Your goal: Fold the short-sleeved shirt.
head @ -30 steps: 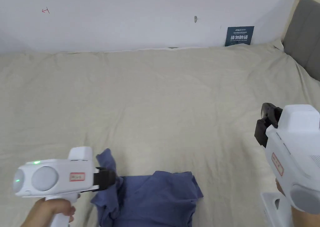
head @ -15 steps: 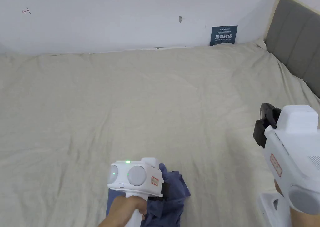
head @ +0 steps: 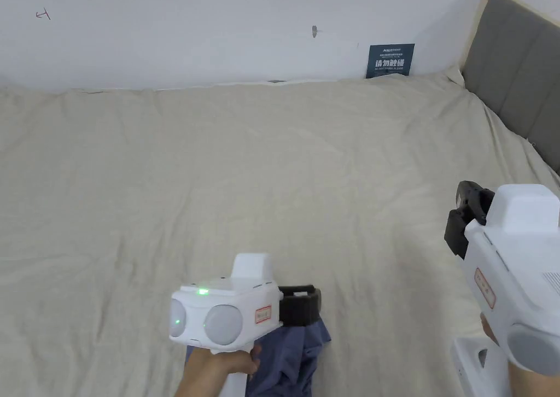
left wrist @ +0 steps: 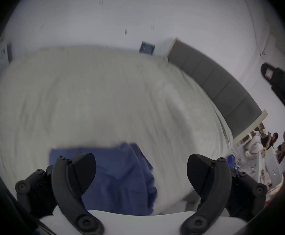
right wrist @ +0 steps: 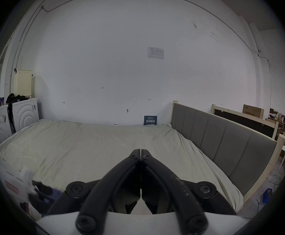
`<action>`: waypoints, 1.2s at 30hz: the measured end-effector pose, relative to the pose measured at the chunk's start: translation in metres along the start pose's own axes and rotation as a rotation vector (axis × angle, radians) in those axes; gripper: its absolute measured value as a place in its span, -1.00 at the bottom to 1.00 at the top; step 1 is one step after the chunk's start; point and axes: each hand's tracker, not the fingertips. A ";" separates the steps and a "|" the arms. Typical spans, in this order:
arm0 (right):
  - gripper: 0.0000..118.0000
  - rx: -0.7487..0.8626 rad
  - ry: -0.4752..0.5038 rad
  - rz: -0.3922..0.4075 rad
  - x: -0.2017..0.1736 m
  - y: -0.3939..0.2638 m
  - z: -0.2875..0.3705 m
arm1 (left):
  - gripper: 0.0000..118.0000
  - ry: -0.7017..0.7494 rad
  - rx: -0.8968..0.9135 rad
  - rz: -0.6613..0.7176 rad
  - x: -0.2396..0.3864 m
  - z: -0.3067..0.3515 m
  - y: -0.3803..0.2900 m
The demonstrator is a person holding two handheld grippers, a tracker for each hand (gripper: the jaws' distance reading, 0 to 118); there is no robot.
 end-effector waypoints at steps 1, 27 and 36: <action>-0.97 0.002 0.001 0.000 0.000 0.001 0.000 | 0.74 0.032 0.048 -0.021 -0.001 0.008 0.001; -0.97 -0.029 -0.022 -0.003 0.015 -0.010 -0.003 | -1.00 0.110 0.031 -0.060 0.012 -0.076 -0.106; -0.97 -0.056 -0.039 -0.008 0.021 -0.017 -0.006 | -1.00 0.157 0.030 -0.115 0.031 -0.103 -0.127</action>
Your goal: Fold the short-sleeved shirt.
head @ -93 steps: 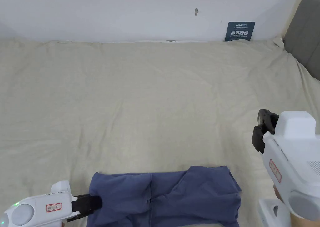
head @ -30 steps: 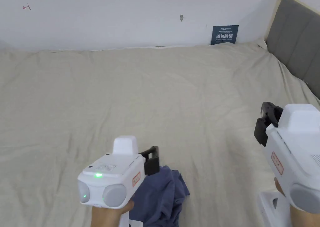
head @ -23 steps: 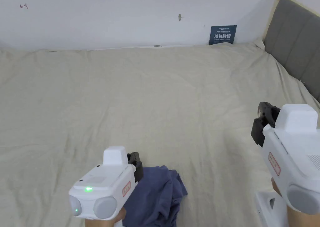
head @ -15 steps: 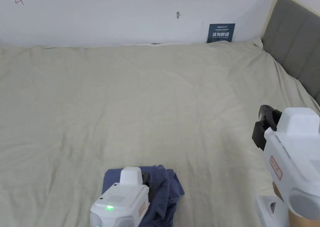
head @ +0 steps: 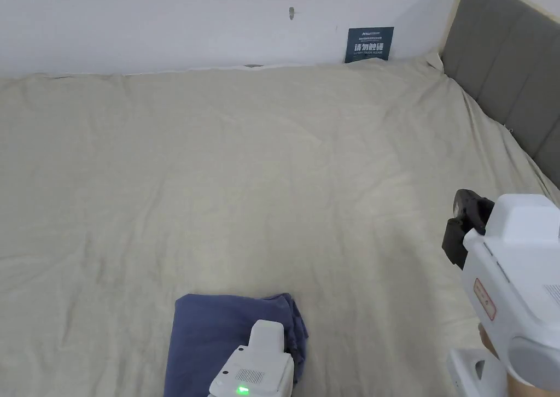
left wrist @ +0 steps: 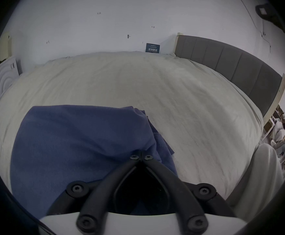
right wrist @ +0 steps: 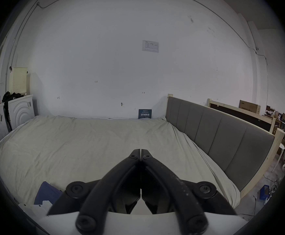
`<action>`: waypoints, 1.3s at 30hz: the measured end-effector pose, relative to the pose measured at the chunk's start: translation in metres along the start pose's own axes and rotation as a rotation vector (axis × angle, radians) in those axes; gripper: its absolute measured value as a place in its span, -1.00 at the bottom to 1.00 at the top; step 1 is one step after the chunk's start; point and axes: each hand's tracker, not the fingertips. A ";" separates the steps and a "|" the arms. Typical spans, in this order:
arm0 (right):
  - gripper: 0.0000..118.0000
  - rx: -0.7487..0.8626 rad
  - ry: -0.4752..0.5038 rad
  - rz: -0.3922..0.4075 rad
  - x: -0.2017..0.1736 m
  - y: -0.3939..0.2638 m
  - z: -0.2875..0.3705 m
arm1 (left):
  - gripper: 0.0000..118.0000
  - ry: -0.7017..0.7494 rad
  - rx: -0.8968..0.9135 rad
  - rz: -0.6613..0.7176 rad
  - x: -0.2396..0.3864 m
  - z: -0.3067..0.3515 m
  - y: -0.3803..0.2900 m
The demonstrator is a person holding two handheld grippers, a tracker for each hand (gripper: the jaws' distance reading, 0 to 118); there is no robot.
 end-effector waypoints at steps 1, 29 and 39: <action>-0.97 0.000 0.001 0.000 -0.001 0.000 0.000 | -1.00 -0.003 -0.003 -0.007 -0.001 0.000 0.001; -0.97 0.205 0.119 0.025 -0.065 0.050 0.044 | -1.00 0.223 0.632 0.024 -0.136 0.229 0.174; -0.97 0.219 0.114 0.034 -0.070 0.047 0.042 | -1.00 0.324 0.683 0.026 -0.179 0.251 0.165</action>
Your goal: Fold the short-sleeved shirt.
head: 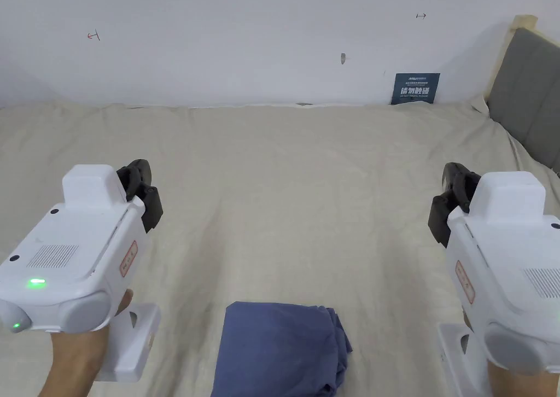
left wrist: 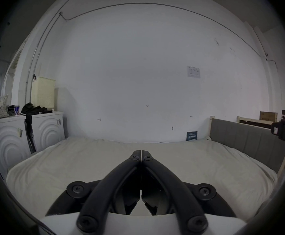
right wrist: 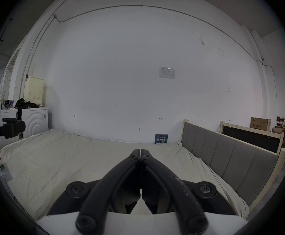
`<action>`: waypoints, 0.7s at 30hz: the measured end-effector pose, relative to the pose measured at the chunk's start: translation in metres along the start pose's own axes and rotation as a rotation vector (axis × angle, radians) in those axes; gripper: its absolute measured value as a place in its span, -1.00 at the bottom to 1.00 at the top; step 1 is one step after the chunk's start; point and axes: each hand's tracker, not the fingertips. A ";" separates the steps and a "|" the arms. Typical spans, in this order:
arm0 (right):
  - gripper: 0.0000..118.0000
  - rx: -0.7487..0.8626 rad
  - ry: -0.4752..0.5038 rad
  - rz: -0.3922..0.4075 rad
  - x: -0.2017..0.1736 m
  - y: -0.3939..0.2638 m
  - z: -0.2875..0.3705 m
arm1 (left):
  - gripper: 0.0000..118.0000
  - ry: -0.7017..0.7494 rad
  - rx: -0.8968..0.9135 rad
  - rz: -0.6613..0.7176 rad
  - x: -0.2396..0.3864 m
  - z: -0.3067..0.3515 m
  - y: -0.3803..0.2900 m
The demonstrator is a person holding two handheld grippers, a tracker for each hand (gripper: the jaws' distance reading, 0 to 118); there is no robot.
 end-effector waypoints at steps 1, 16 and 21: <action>-0.97 -0.001 0.000 0.001 0.000 -0.001 0.000 | -1.00 0.002 0.001 0.005 -0.002 0.001 0.000; -0.97 -0.023 0.042 -0.003 -0.020 -0.015 -0.006 | -1.00 -0.005 -0.012 0.004 0.001 0.004 -0.004; -0.97 -0.070 0.104 0.004 -0.047 -0.053 -0.018 | -1.00 -0.012 -0.018 0.010 0.001 0.005 -0.007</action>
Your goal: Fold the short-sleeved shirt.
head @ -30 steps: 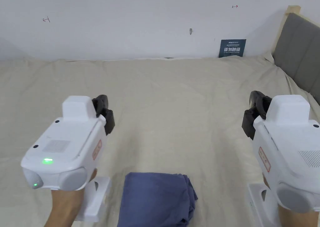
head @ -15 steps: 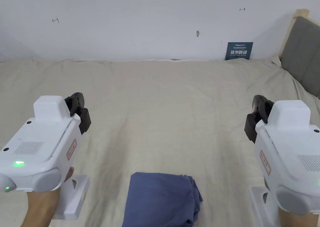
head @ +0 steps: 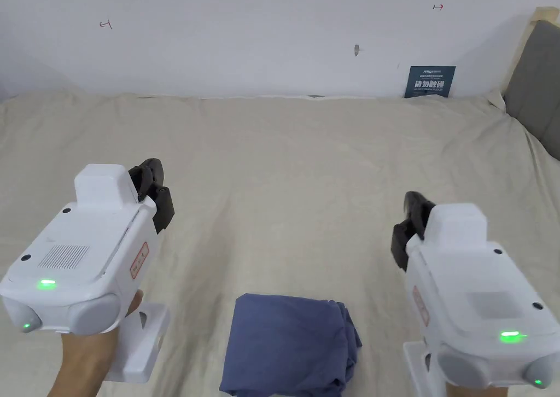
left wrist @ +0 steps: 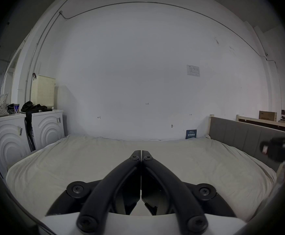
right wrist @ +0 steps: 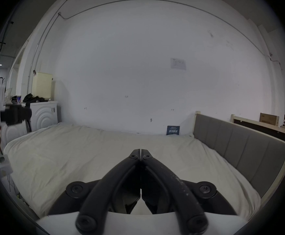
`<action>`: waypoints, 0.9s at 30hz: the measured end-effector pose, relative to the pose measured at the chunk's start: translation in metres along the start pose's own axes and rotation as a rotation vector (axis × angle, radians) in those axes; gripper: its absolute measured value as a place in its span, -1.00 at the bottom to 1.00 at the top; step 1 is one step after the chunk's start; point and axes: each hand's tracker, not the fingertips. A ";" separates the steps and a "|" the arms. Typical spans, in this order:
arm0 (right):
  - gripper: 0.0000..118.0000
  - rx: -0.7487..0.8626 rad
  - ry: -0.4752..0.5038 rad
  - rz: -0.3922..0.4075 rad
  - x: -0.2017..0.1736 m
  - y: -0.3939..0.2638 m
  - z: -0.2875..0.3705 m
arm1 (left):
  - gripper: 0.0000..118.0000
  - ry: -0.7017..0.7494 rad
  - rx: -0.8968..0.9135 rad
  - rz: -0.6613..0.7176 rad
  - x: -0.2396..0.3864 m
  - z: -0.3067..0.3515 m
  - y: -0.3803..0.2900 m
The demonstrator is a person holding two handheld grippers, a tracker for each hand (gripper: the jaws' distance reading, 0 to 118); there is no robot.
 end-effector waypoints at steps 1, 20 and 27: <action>-0.97 -0.016 0.018 0.000 -0.006 -0.009 -0.004 | -1.00 -0.001 0.000 -0.002 0.000 0.000 -0.001; -0.97 -0.496 0.159 0.027 -0.076 -0.202 -0.056 | -1.00 0.006 -0.096 0.046 -0.016 -0.008 -0.034; -0.97 -0.512 0.118 0.038 -0.084 -0.229 -0.057 | -1.00 -0.015 -0.165 0.058 -0.013 -0.015 -0.054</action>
